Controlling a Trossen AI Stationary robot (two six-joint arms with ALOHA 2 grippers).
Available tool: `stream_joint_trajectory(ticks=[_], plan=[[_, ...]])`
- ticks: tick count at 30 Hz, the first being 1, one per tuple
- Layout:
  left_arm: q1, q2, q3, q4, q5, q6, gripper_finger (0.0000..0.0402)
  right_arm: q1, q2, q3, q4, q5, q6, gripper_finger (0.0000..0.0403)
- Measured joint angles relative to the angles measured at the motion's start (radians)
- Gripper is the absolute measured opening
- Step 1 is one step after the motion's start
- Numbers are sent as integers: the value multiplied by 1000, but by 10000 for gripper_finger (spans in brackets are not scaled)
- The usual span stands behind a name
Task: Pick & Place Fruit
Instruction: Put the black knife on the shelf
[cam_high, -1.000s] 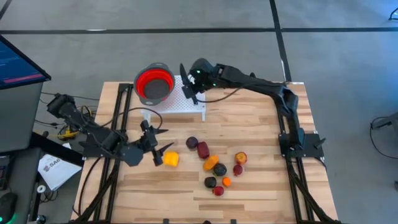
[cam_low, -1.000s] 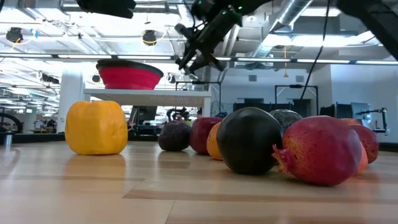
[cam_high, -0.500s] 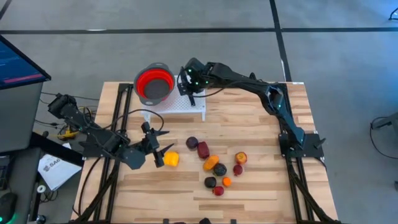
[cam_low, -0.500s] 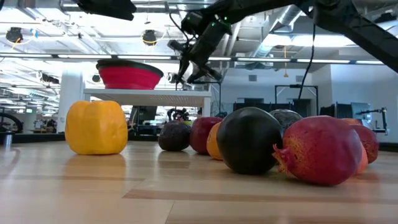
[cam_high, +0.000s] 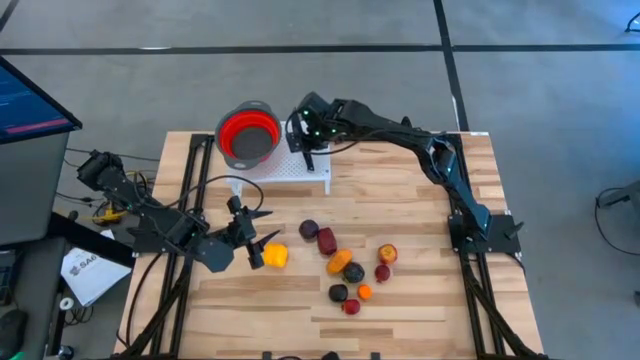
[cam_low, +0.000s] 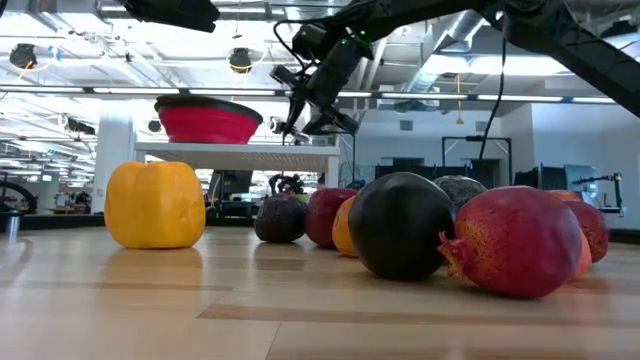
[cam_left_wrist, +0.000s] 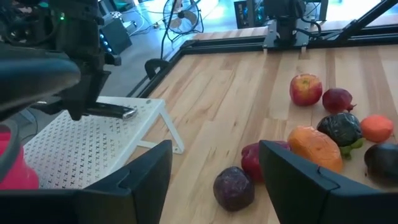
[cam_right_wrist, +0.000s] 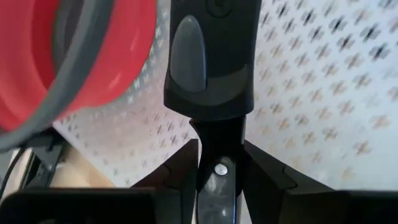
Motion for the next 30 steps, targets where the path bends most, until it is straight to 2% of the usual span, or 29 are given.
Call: stream_joint_trajectory(ticks=[8,15,25,30], plan=[[0,0,0,0,0,0,226,-2,0,0,-20,-1,1,93],[0,0,0,0,0,0,222,-3,0,0,-19,0,-4,104],[0,0,0,1,0,0,222,-6,1,0,-7,8,-11,101],[0,-1,0,1,0,0,222,-4,45,-2,9,3,-8,102]])
